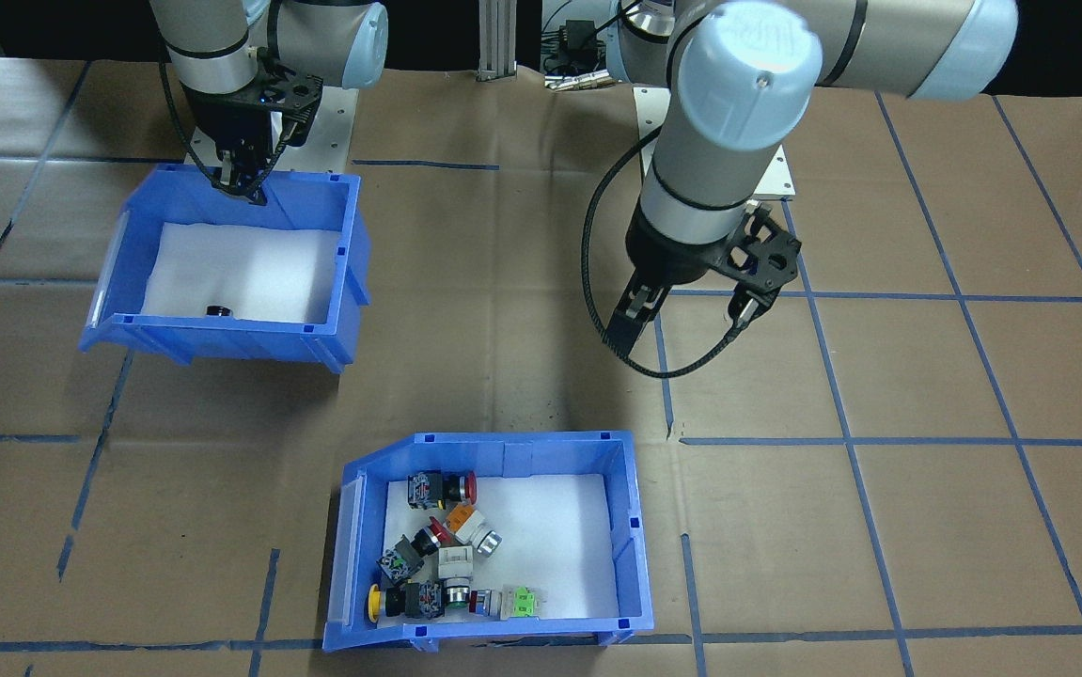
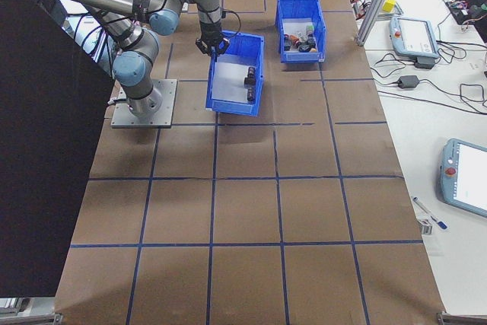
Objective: Place button box in front
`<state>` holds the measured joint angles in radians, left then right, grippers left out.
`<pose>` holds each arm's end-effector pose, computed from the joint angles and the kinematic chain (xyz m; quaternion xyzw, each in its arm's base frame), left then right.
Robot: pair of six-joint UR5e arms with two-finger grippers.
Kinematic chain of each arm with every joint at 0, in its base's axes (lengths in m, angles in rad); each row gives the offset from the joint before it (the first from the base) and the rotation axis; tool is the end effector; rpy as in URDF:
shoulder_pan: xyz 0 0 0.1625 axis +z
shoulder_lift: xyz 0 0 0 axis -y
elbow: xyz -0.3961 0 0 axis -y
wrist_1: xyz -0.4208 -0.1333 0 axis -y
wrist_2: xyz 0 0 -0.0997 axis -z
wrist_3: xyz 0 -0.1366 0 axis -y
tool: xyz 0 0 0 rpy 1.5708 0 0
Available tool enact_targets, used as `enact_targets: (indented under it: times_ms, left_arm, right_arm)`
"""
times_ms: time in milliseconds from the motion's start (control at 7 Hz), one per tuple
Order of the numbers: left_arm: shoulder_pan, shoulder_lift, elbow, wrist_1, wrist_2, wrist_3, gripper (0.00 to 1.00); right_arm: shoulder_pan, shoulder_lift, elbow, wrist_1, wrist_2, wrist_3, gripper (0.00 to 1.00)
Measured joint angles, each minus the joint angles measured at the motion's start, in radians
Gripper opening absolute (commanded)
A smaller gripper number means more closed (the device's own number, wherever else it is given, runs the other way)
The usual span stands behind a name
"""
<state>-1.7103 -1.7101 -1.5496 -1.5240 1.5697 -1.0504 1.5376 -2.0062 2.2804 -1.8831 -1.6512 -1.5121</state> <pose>-0.2104 -0.5386 0.3618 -0.4396 0.8975 0.0298 0.0195 0.1109 -0.3467 0.2754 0.6727 -0.7386 -0.0144 0.0421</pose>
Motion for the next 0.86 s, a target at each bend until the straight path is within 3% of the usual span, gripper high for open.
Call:
enact_targets:
  times_ms: [286, 571, 857]
  left_arm:
    - [0.059, 0.122, -0.022, -0.103, 0.034, 0.478, 1.00]
    - [0.109, 0.188, -0.041, -0.115, 0.020, 0.954, 1.00]
    - [0.128, 0.246, -0.066, -0.120, -0.004, 1.169, 1.00]
  right_arm:
    - [0.091, 0.016, -0.004, -0.046, 0.000, 0.079, 0.08]
    - [0.198, 0.053, -0.014, -0.092, 0.001, 0.171, 0.08]
    - [0.319, 0.130, -0.052, -0.134, 0.000, 0.290, 0.08]
